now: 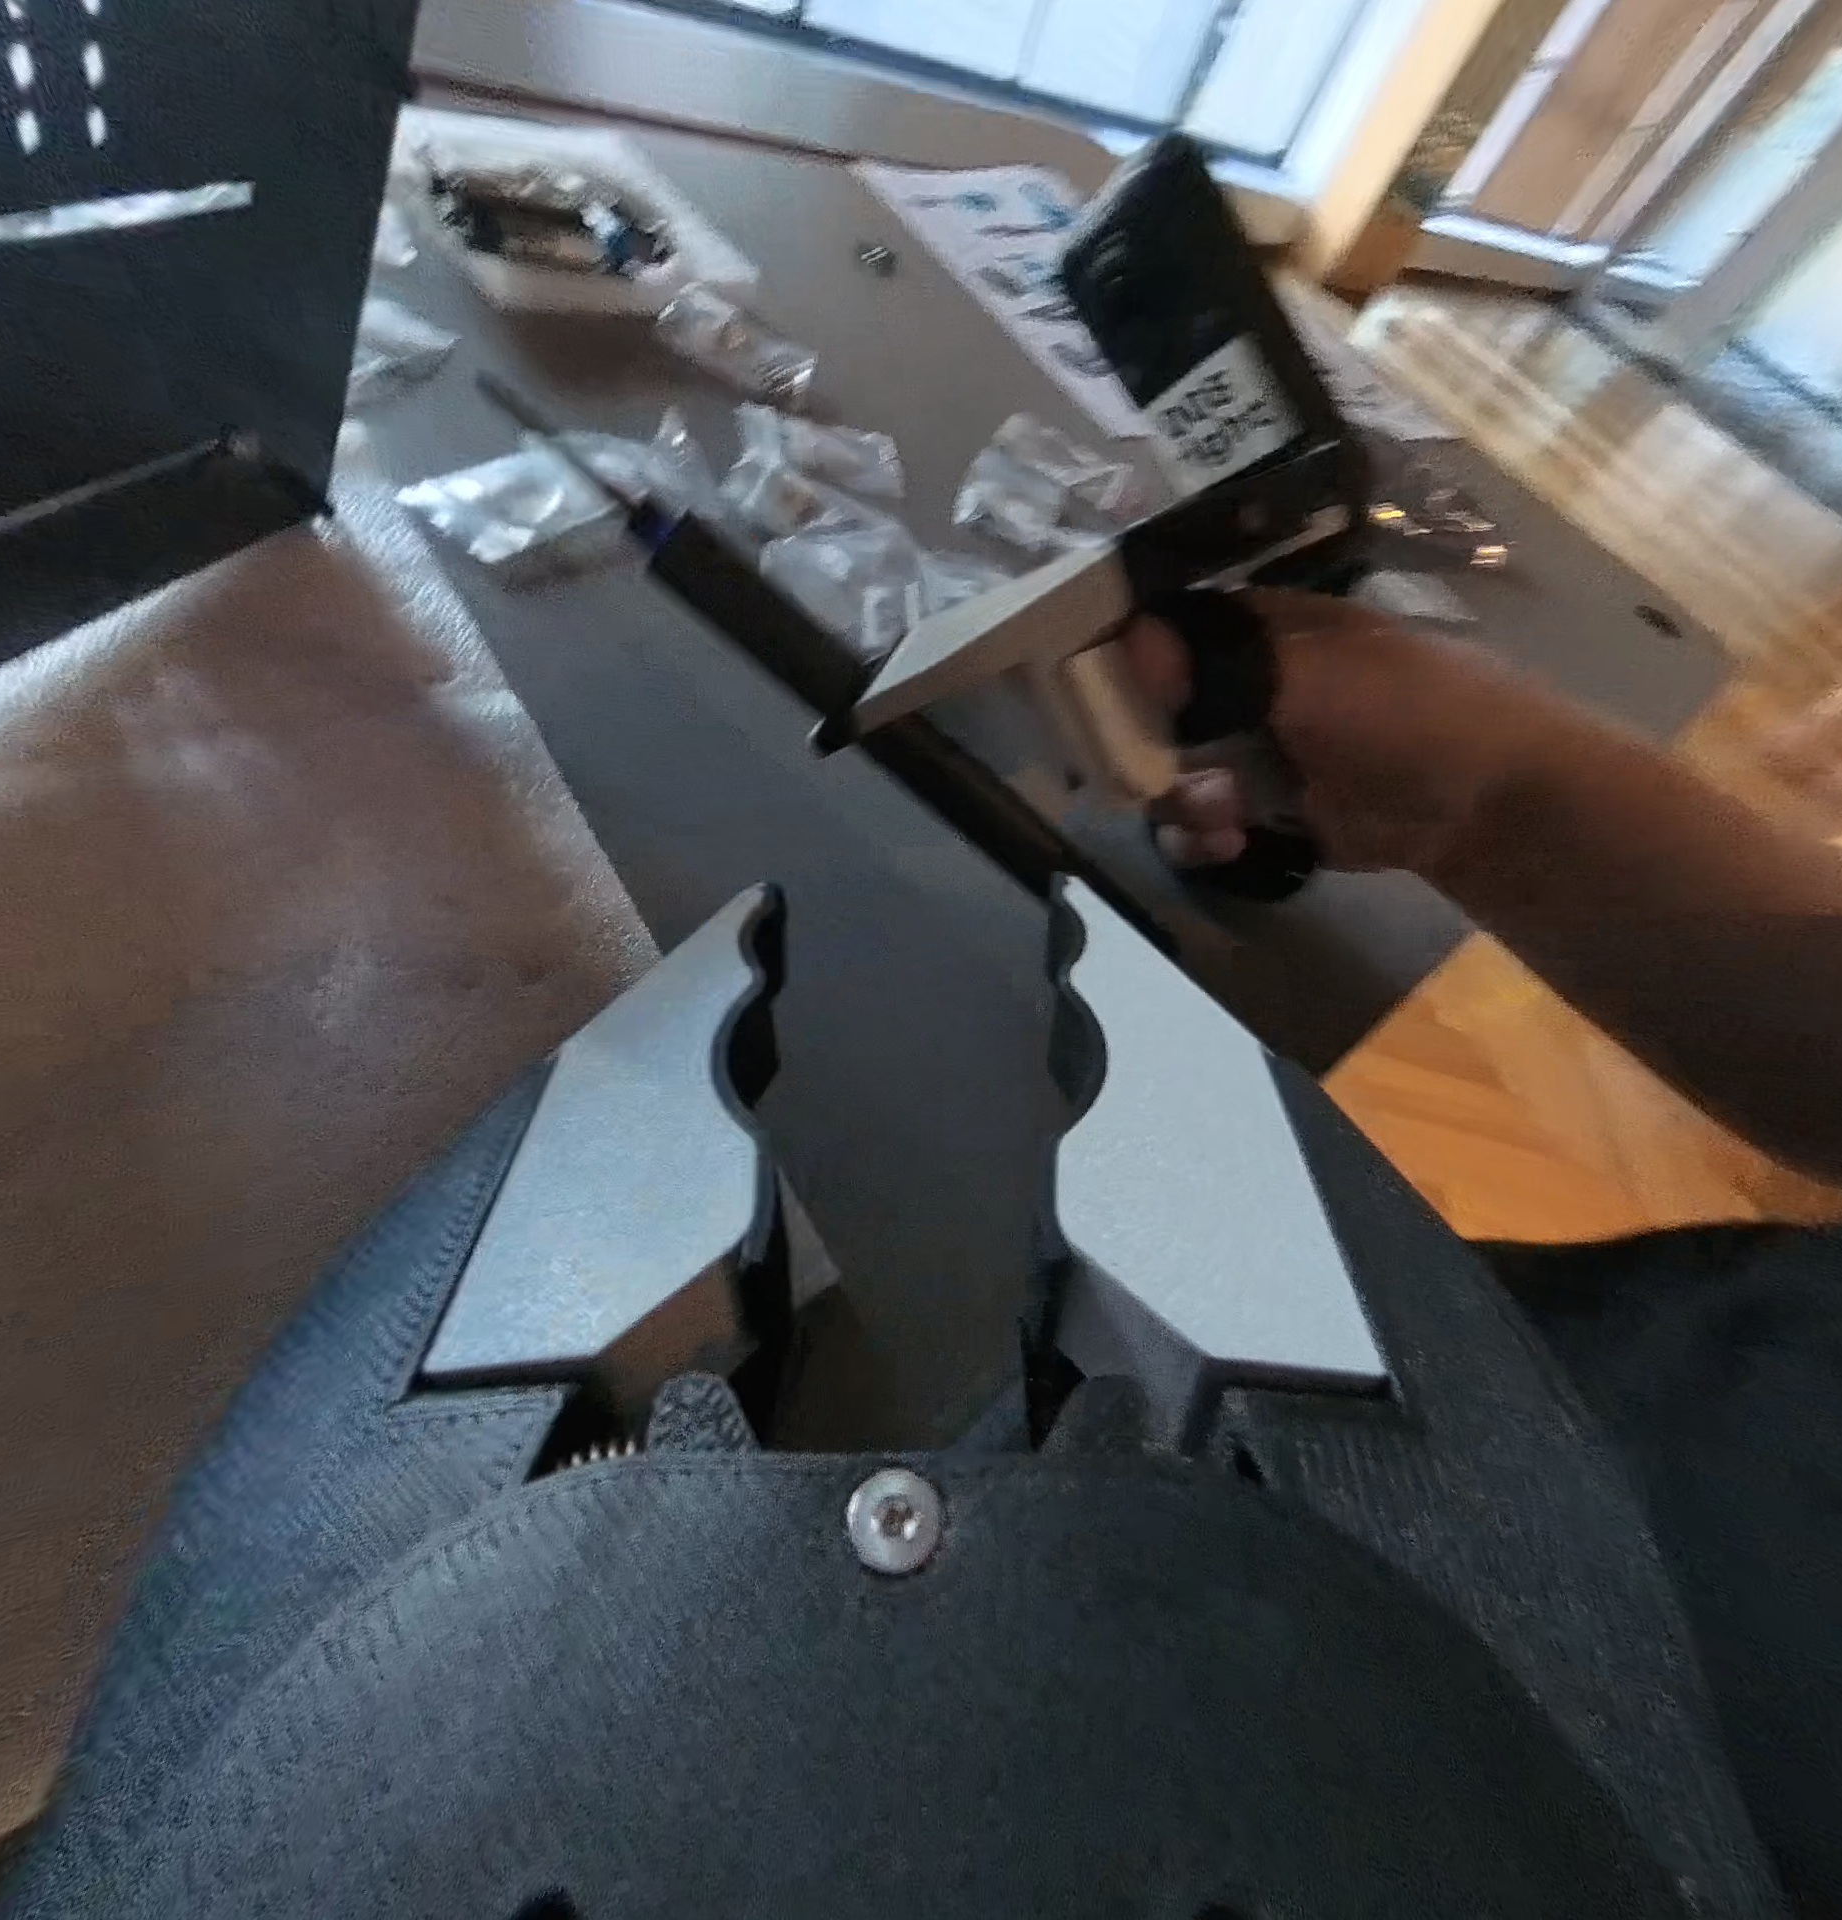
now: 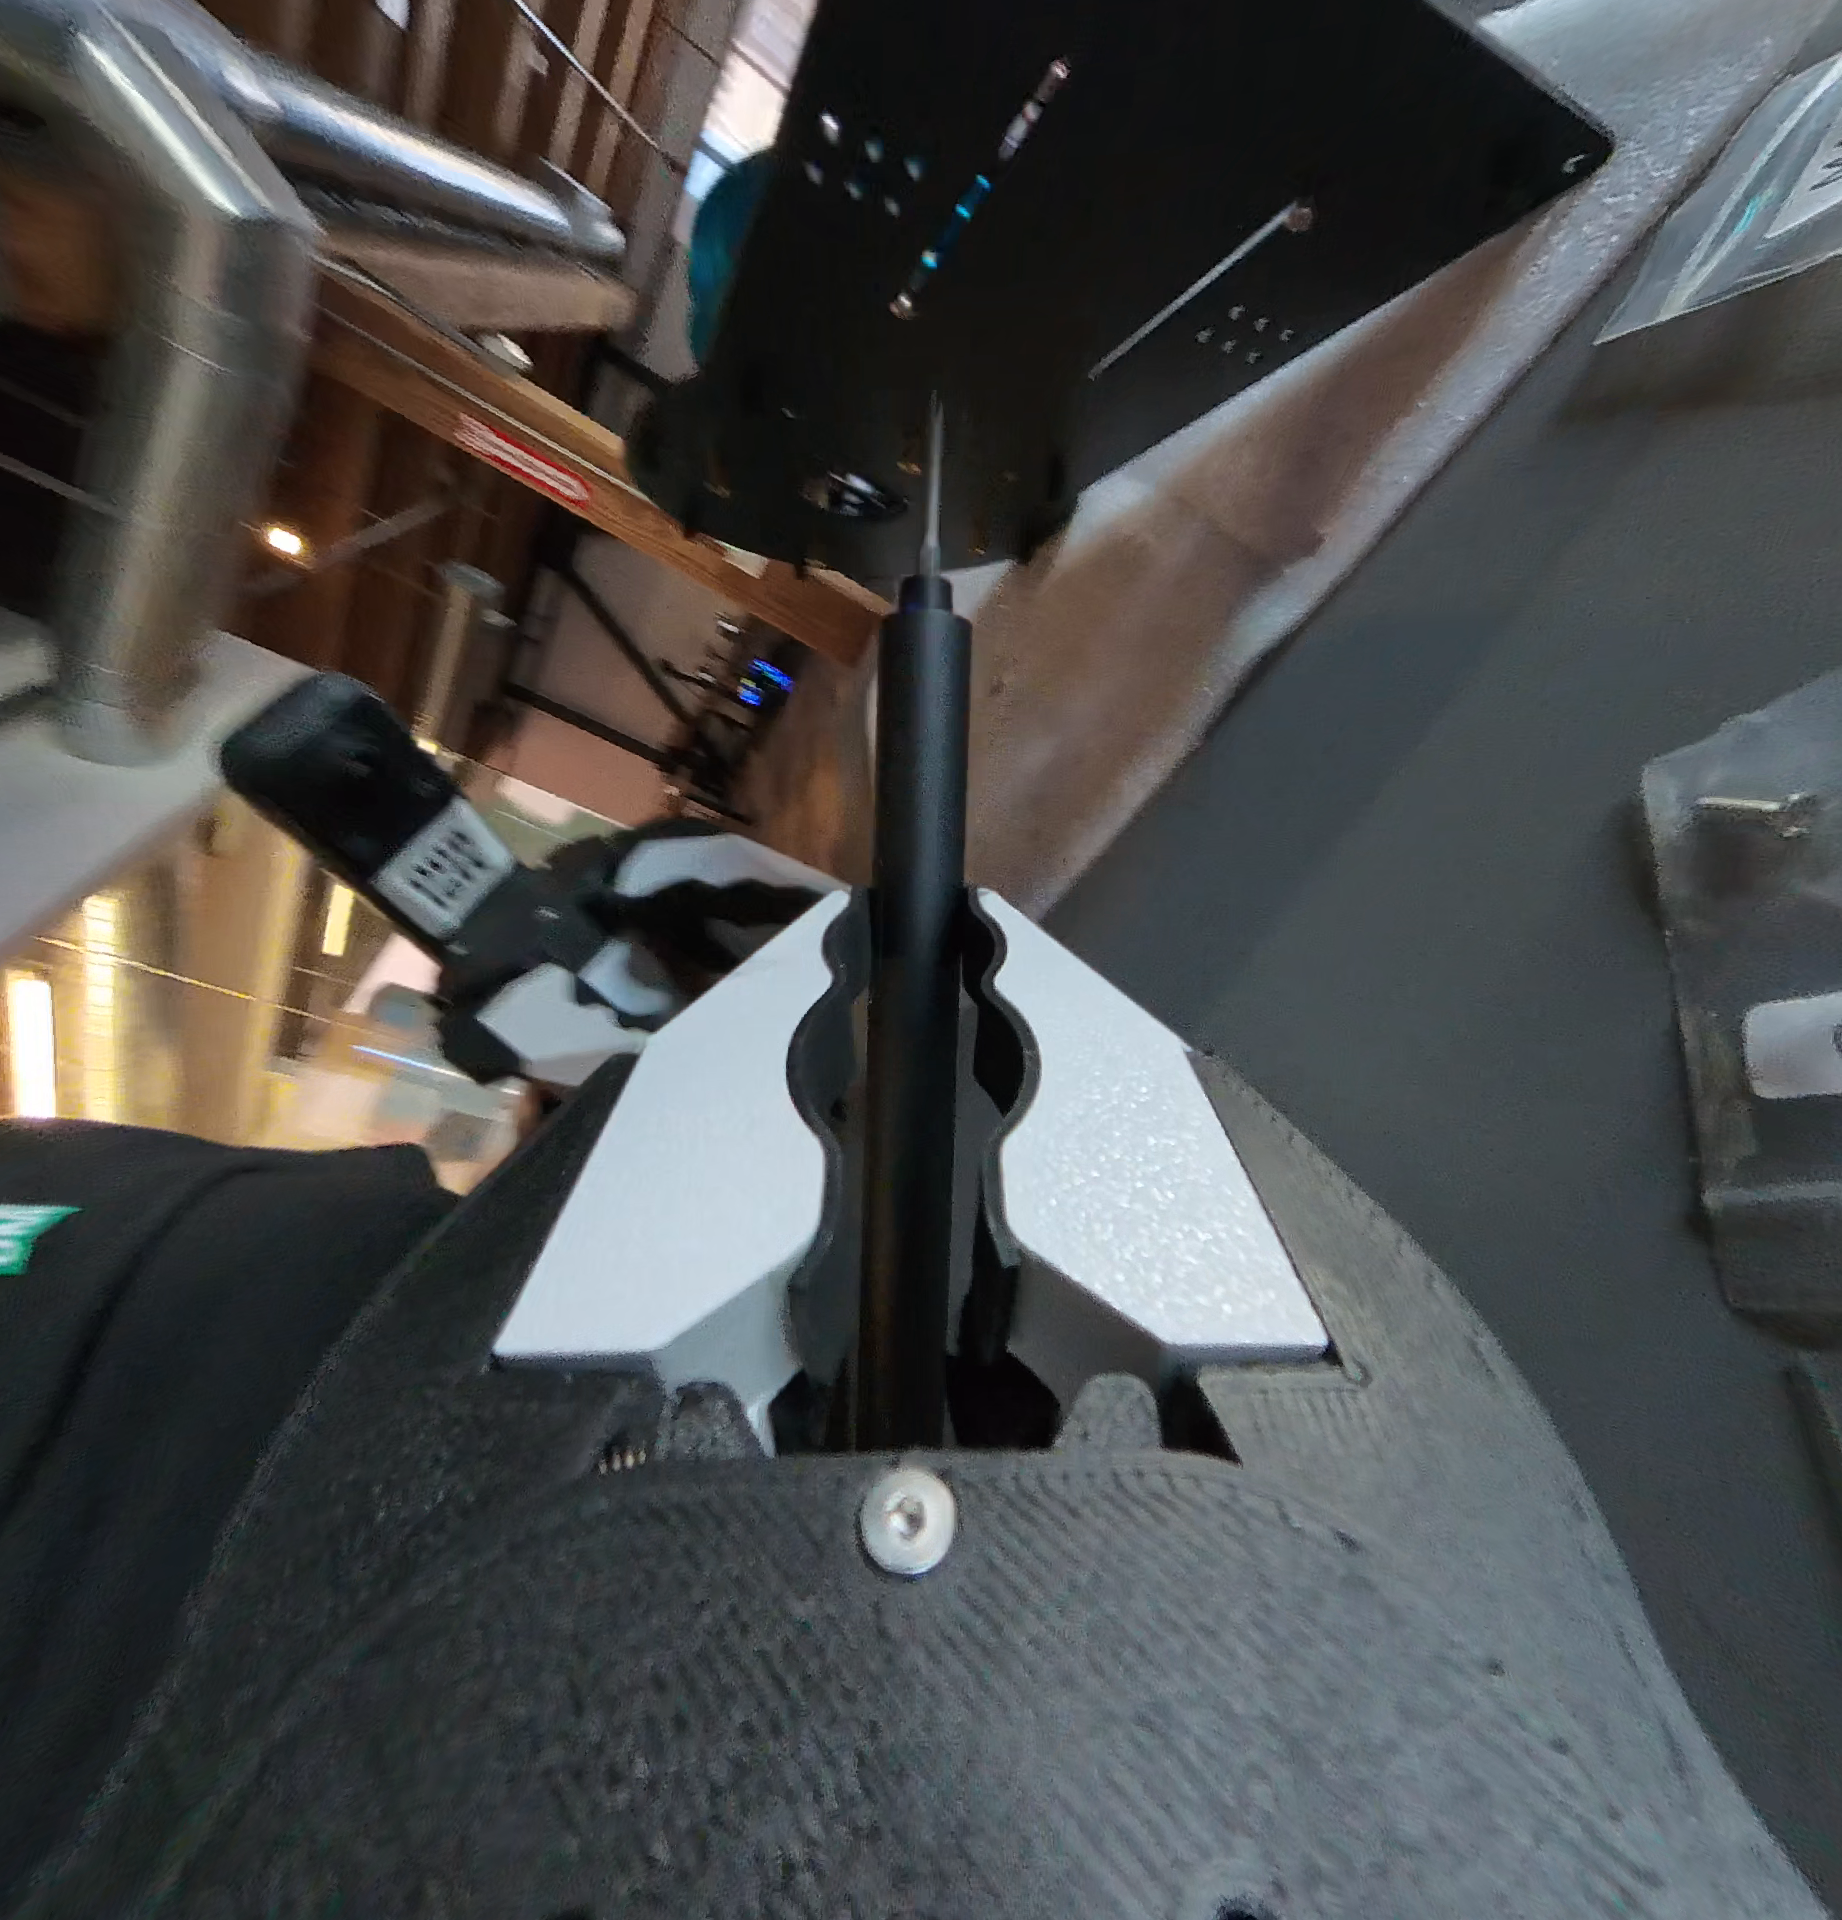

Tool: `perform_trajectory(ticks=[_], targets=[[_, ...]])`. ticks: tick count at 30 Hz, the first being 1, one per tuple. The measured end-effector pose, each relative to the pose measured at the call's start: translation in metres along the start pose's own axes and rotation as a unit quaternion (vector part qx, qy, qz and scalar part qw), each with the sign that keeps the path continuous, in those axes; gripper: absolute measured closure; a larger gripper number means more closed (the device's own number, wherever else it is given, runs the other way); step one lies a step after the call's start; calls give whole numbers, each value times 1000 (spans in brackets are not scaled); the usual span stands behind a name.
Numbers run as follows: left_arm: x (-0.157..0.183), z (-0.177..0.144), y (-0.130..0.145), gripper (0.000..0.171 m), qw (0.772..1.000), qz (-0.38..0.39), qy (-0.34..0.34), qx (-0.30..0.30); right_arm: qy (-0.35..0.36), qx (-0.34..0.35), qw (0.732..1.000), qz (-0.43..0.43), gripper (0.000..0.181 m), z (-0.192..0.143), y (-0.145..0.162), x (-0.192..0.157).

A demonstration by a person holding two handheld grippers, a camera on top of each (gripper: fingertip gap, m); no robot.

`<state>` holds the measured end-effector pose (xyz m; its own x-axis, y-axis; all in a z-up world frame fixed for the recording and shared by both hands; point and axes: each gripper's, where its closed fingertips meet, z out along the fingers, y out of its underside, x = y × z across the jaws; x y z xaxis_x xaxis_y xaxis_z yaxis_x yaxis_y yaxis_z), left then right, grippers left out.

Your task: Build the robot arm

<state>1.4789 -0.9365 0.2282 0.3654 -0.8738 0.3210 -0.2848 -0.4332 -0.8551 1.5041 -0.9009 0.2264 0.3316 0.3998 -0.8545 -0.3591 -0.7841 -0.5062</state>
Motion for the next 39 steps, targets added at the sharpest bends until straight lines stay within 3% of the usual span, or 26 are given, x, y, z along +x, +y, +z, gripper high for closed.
perform_trajectory(ticks=[2,7,10,11,14,19,23,30,35,39], targets=[[5,20,7,120,1000,-11,-15,-8,-33,20,999,18,166,-8,-7,-5],[37,52,-1,121,993,-102,55,11,-107,78,990,54,166,-24,-26,-22],[54,59,-15,128,975,-173,138,33,-116,90,988,49,167,-27,-29,-28],[58,59,-17,137,968,-186,167,33,-123,92,987,47,167,-29,-31,-30],[64,58,-26,129,951,-215,214,56,-119,101,987,45,167,-33,-36,-29],[58,58,-27,148,948,-216,220,78,-138,101,983,71,166,-35,-38,-34],[47,56,-37,137,945,-226,206,115,-169,102,974,112,165,-33,-38,-41],[48,62,-44,144,950,-208,204,113,-148,108,978,103,165,-30,-42,-41],[51,60,-40,145,950,-207,215,87,-200,49,972,112,147,-31,-36,-51],[50,56,-31,144,954,-206,211,48,-247,5,956,157,148,-27,-27,-52]])
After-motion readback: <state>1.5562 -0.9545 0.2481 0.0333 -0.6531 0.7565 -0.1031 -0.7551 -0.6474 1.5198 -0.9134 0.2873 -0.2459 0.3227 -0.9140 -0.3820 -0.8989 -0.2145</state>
